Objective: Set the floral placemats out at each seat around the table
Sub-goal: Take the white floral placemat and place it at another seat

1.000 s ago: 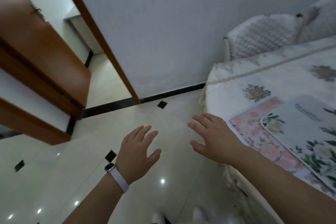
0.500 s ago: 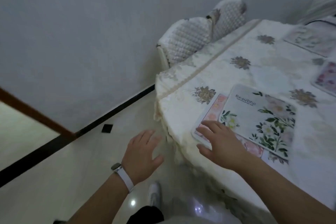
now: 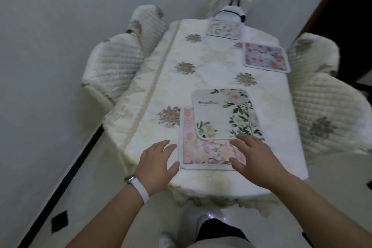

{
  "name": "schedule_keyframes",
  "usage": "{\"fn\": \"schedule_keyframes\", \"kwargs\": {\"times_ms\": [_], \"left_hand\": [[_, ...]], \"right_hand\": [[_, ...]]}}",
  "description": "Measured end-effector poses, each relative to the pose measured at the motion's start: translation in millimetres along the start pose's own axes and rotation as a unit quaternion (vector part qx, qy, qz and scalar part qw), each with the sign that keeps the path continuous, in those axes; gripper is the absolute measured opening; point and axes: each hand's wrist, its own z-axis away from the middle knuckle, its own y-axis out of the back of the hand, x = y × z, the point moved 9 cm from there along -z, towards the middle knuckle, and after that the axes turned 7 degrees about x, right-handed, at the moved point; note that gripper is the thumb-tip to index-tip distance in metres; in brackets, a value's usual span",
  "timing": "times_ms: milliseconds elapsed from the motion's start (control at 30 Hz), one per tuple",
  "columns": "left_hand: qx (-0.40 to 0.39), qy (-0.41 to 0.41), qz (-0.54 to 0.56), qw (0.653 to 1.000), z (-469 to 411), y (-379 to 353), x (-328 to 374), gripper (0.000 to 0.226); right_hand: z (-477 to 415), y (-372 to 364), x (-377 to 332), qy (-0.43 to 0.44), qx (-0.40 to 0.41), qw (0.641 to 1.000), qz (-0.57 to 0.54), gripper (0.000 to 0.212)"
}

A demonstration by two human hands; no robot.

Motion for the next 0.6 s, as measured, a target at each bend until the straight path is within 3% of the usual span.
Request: {"fn": "schedule_keyframes", "kwargs": {"times_ms": [233, 600], "left_hand": [[-0.09, -0.004, 0.095, 0.991, -63.6, -43.7, 20.3, 0.048], [-0.129, 0.227, 0.194, 0.946, -146.3, -95.9, -0.2, 0.043]], "right_hand": [[-2.1, -23.2, 68.3, -0.101, 0.001, 0.995, -0.019, 0.051], [-65.7, -79.8, 189.2, -0.23, -0.083, 0.964, -0.105, 0.051]]}}
